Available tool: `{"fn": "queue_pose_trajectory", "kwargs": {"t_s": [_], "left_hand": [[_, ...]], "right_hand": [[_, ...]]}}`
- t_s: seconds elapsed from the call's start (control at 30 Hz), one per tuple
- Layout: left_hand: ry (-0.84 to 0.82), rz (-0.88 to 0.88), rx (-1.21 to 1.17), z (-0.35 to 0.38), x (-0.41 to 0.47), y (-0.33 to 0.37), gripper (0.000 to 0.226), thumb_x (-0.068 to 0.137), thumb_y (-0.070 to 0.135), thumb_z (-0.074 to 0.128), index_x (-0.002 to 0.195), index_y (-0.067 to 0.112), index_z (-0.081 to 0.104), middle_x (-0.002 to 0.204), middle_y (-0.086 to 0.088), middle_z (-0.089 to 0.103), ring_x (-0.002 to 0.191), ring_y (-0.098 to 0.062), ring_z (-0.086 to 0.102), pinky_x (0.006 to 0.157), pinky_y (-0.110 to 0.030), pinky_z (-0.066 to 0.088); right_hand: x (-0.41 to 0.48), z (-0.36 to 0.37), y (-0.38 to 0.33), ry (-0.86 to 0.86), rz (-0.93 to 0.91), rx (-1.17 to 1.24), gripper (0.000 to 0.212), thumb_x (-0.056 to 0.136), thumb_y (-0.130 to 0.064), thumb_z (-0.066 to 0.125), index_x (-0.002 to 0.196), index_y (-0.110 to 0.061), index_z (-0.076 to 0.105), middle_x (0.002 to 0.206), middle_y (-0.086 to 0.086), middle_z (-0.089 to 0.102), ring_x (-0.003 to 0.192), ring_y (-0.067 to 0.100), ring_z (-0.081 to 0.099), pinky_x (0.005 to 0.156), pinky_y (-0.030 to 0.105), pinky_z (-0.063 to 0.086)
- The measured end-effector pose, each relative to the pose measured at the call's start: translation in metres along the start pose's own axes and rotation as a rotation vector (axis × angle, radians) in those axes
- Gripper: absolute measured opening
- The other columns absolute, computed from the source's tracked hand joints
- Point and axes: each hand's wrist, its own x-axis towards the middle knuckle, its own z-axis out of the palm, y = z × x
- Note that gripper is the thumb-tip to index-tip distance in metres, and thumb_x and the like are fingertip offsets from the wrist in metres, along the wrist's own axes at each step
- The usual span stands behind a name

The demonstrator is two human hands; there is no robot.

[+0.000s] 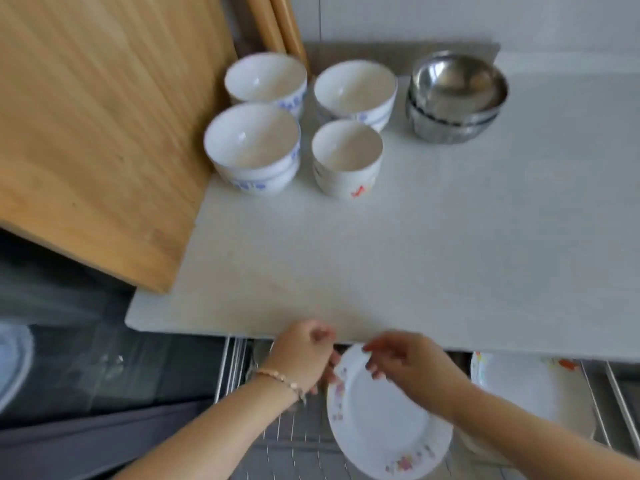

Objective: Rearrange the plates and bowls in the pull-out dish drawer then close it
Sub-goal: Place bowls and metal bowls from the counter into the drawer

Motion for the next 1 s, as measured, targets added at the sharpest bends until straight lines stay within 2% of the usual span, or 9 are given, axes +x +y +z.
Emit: {"fn": "queue_pose_trajectory", "kwargs": {"t_s": [0.1, 0.2, 0.27, 0.33, 0.47, 0.57, 0.7, 0.87, 1.0], "left_hand": [[0.171, 0.06, -0.198, -0.028, 0.037, 0.05, 0.018, 0.09, 0.008, 0.05, 0.106, 0.014, 0.053, 0.081, -0.002, 0.059, 0.062, -0.018, 0.06, 0.051, -0.026, 0.05], [0.219, 0.114, -0.266, -0.048, 0.08, 0.099, 0.068, 0.074, 0.03, 0.059, 0.137, 0.012, 0.038, 0.122, -0.012, 0.056, 0.106, -0.029, 0.06, 0.094, -0.045, 0.051], [0.151, 0.111, -0.335, -0.051, 0.102, 0.125, 0.085, 0.071, 0.042, 0.059, 0.144, 0.018, 0.025, 0.142, -0.01, 0.042, 0.121, -0.034, 0.052, 0.09, -0.044, 0.051], [0.053, 0.103, -0.434, -0.048, 0.118, 0.143, 0.071, 0.085, 0.041, 0.054, 0.144, 0.024, 0.02, 0.144, -0.007, 0.037, 0.112, -0.033, 0.055, 0.069, -0.036, 0.053], [-0.016, 0.063, -0.59, -0.045, 0.136, 0.152, 0.051, 0.094, 0.035, 0.042, 0.142, 0.027, 0.024, 0.126, -0.009, 0.046, 0.068, -0.028, 0.059, 0.064, -0.037, 0.051], [0.064, 0.105, -0.53, -0.039, 0.132, 0.141, 0.043, 0.092, 0.015, 0.04, 0.134, 0.023, 0.033, 0.113, -0.012, 0.052, 0.068, -0.031, 0.06, 0.064, -0.036, 0.052], [0.028, 0.161, -0.361, -0.022, 0.086, 0.111, 0.033, 0.09, 0.009, 0.043, 0.114, 0.03, 0.033, 0.08, -0.004, 0.058, 0.06, -0.027, 0.061, 0.061, -0.033, 0.053], [-0.103, 0.256, -0.158, 0.024, -0.005, 0.07, 0.047, 0.09, -0.001, 0.044, 0.115, 0.037, 0.034, 0.094, 0.015, 0.051, 0.074, -0.013, 0.061, 0.065, -0.04, 0.059], [-0.231, 0.224, -0.028, 0.08, -0.062, 0.027, 0.058, 0.088, -0.002, 0.045, 0.122, 0.043, 0.03, 0.108, 0.016, 0.047, 0.09, -0.006, 0.054, 0.074, -0.032, 0.061]], "right_hand": [[0.048, -0.036, -0.052, 0.216, -0.078, 0.187, 0.029, 0.09, -0.014, 0.057, 0.119, -0.015, 0.057, 0.076, -0.001, 0.064, 0.067, 0.017, 0.064, 0.075, 0.035, 0.054], [0.096, -0.066, -0.097, 0.292, 0.061, 0.553, 0.056, 0.093, -0.026, 0.054, 0.142, -0.012, 0.031, 0.095, 0.008, 0.056, 0.068, 0.025, 0.062, 0.069, 0.037, 0.053], [0.124, -0.08, -0.113, 0.278, 0.12, 0.635, 0.062, 0.094, -0.036, 0.05, 0.146, -0.016, 0.023, 0.108, 0.009, 0.048, 0.076, 0.025, 0.063, 0.073, 0.035, 0.055], [0.146, -0.088, -0.12, 0.264, 0.138, 0.675, 0.059, 0.093, -0.041, 0.047, 0.144, -0.018, 0.026, 0.113, 0.011, 0.047, 0.074, 0.024, 0.062, 0.068, 0.033, 0.056], [0.161, -0.086, -0.118, 0.307, 0.123, 0.788, 0.052, 0.092, -0.025, 0.047, 0.142, -0.02, 0.032, 0.113, 0.01, 0.049, 0.091, 0.031, 0.06, 0.069, 0.033, 0.056], [0.144, -0.077, -0.104, 0.372, 0.071, 0.868, 0.055, 0.089, -0.012, 0.048, 0.142, -0.024, 0.035, 0.113, 0.006, 0.046, 0.105, 0.033, 0.062, 0.067, 0.03, 0.057], [0.085, -0.066, -0.068, 0.403, 0.032, 0.867, 0.056, 0.087, -0.003, 0.046, 0.138, -0.025, 0.042, 0.087, -0.001, 0.054, 0.079, 0.025, 0.064, 0.074, 0.034, 0.06], [-0.025, -0.057, 0.003, 0.31, 0.004, 0.701, 0.057, 0.077, -0.004, 0.052, 0.123, -0.037, 0.051, 0.1, 0.01, 0.063, 0.081, 0.016, 0.067, 0.074, 0.035, 0.061], [-0.097, -0.047, 0.065, 0.239, 0.11, 0.613, 0.054, 0.07, -0.001, 0.052, 0.1, -0.046, 0.052, 0.091, -0.002, 0.062, 0.06, -0.01, 0.06, 0.048, 0.012, 0.05]]}}
